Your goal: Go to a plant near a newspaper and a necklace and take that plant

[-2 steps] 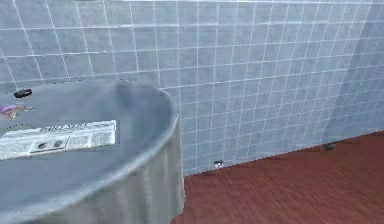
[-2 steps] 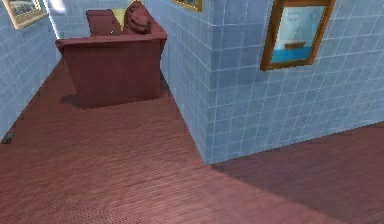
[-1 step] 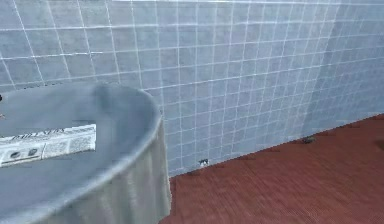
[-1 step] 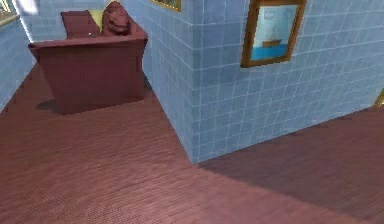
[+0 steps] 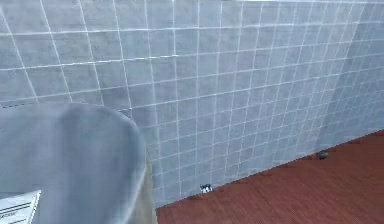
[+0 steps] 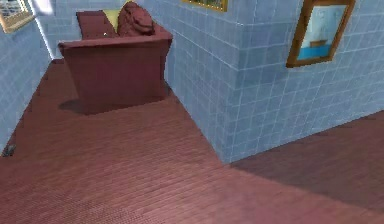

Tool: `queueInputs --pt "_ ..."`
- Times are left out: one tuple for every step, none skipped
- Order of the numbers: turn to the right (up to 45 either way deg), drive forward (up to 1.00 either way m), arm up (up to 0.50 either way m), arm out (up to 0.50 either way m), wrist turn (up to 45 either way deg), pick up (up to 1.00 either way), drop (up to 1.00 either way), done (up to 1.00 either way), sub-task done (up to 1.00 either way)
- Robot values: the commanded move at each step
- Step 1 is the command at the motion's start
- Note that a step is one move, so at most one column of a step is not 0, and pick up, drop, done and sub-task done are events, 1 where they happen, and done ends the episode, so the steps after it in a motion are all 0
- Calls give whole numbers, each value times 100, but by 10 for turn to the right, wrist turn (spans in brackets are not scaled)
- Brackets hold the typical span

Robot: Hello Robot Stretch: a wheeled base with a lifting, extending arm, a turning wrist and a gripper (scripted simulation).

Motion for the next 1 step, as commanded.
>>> queueInputs --pt "-450 0 0 0 0 0 0 0 0"
